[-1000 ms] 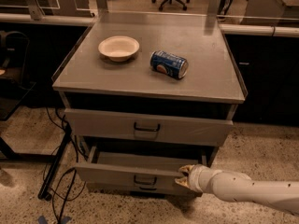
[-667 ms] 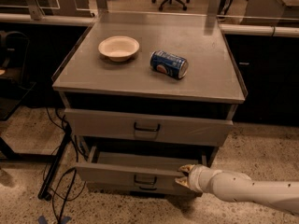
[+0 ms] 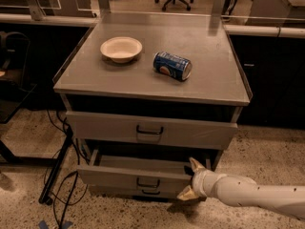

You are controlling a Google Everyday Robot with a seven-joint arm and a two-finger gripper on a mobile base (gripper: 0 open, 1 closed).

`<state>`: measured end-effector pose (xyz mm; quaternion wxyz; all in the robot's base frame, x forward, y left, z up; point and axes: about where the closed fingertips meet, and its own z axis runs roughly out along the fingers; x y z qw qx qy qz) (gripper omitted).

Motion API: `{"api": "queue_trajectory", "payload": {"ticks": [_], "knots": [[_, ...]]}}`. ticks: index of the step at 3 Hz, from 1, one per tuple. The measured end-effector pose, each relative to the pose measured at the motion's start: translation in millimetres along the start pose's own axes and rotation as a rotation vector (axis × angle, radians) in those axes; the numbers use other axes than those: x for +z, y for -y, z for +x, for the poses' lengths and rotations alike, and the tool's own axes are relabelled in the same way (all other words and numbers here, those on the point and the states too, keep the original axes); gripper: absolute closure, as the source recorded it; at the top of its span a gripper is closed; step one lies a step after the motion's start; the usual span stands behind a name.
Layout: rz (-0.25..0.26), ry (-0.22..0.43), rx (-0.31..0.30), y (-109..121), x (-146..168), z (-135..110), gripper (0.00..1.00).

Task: Open middle drawer

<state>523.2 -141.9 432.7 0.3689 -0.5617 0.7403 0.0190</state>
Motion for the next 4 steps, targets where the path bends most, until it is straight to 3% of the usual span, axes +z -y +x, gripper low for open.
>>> {"api": "queue_trajectory", "payload": {"ticks": [3,4], "knots": [[0.002,-0.008,0.046,-32,-23,26,0.88],[0.002,-0.008,0.045,-30,-28,22,1.0]]}}
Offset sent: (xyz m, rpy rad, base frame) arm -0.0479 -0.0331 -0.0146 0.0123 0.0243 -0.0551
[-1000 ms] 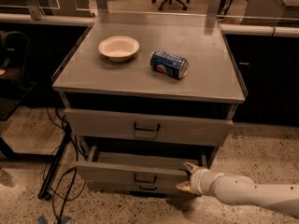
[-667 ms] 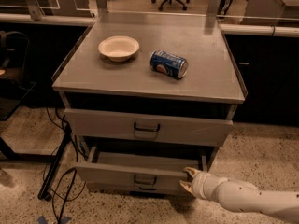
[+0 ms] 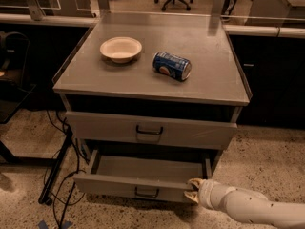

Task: Open middle drawer

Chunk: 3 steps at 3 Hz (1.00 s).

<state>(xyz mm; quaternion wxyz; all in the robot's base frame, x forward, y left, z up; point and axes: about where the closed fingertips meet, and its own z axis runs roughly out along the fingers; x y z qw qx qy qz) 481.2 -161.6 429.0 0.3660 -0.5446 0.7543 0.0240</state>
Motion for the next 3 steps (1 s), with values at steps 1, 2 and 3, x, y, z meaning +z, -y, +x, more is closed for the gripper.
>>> {"api": "queue_trajectory", "payload": {"ticks": [1,2,3], "knots": [[0.019,0.006,-0.02,1,-8,-3,1.0],[0.02,0.006,-0.019,-10,-15,1,1.0],[0.02,0.006,-0.019,-10,-15,1,0.87]]}}
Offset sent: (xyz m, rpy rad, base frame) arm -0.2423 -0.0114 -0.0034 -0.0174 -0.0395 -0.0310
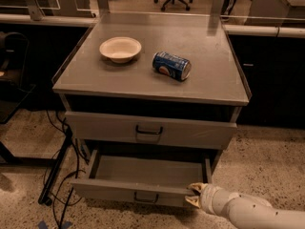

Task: Open middle drawer

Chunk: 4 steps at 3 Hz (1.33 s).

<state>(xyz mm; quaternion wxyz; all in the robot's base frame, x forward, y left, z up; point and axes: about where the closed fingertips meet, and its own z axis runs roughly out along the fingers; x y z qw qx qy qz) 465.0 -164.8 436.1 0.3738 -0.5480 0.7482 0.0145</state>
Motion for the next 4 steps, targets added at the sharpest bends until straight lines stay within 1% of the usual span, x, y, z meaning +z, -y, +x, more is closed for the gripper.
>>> {"api": "queue_trajectory", "payload": {"ticks": [1,3,4], "knots": [[0.0,0.0,0.0,0.0,0.0,0.0,0.56],[0.0,0.0,0.0,0.0,0.0,0.0,0.09],[0.0,0.0,0.0,0.0,0.1,0.0,0.21]]}}
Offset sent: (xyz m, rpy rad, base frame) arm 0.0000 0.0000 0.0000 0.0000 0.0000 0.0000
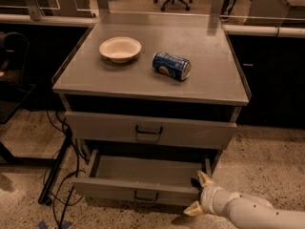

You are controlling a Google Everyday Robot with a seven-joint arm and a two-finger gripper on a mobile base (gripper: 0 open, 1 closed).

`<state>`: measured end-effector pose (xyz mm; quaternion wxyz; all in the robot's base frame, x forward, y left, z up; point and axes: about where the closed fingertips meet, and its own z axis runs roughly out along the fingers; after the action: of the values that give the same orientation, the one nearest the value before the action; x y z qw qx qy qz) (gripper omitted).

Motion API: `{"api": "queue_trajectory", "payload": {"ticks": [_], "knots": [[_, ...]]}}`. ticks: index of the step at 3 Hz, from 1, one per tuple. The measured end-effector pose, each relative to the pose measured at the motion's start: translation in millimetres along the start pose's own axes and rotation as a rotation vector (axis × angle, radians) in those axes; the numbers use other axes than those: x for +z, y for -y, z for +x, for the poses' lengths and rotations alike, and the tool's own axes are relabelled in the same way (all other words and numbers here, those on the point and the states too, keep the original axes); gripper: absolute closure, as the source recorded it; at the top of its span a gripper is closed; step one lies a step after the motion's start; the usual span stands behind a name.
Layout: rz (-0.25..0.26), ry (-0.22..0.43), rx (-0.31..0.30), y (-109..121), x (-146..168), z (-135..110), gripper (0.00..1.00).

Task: Open middle drawer

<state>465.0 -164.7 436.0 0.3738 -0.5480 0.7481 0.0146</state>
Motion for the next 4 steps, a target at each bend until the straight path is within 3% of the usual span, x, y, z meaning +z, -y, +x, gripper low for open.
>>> {"api": "queue_trajectory", "payload": {"ticks": [2,3,4], "knots": [[-0.005,0.005,0.024,-4,2,5,0.67],[-0.004,0.026,0.035,-13,-8,4,0.98],[0.001,0.04,0.036,-23,-22,5,1.0]]}}
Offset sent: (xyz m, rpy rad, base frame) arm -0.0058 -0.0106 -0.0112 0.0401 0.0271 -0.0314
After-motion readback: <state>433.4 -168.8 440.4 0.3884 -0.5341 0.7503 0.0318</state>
